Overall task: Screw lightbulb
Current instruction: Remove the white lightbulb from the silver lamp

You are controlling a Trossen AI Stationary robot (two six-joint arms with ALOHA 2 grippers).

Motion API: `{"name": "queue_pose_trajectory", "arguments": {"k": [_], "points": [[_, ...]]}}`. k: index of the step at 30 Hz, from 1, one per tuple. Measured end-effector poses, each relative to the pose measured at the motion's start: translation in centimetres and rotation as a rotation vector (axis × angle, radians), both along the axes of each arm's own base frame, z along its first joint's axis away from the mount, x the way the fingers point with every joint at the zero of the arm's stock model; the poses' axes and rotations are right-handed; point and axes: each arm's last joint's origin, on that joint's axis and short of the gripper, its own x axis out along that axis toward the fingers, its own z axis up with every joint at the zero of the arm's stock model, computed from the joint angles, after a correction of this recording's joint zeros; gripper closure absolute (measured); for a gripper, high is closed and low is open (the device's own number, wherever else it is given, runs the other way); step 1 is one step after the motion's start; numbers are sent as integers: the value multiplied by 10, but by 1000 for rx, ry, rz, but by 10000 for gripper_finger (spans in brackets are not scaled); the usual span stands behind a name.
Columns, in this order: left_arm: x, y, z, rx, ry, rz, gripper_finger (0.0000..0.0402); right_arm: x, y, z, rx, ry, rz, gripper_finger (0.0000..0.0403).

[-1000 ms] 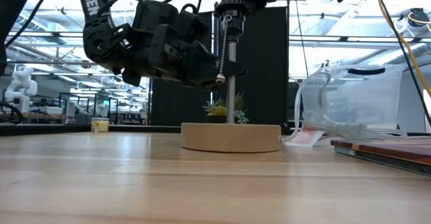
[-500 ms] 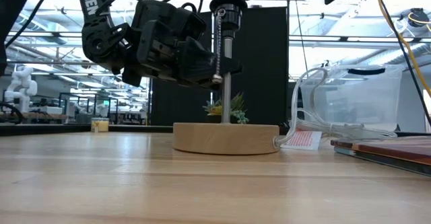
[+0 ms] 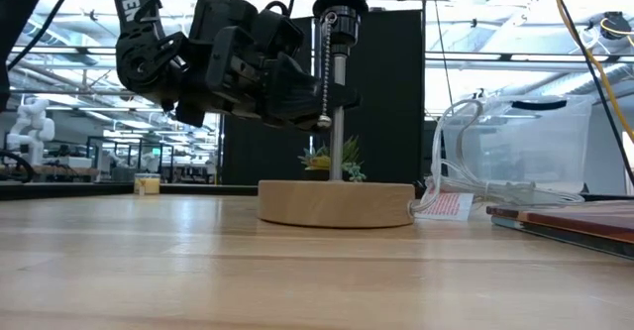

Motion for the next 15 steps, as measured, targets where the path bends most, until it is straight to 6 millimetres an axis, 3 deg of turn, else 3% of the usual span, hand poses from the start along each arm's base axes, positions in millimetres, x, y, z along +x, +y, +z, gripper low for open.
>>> {"name": "queue_pose_trajectory", "arguments": {"k": [5, 15], "points": [[1, 1, 3, -43, -11, 40, 340, -13, -2, 11, 2, 4, -30, 250], [1, 3, 10, -95, -8, 96, 204, -30, -5, 3, 22, 186, -42, 250]]}}
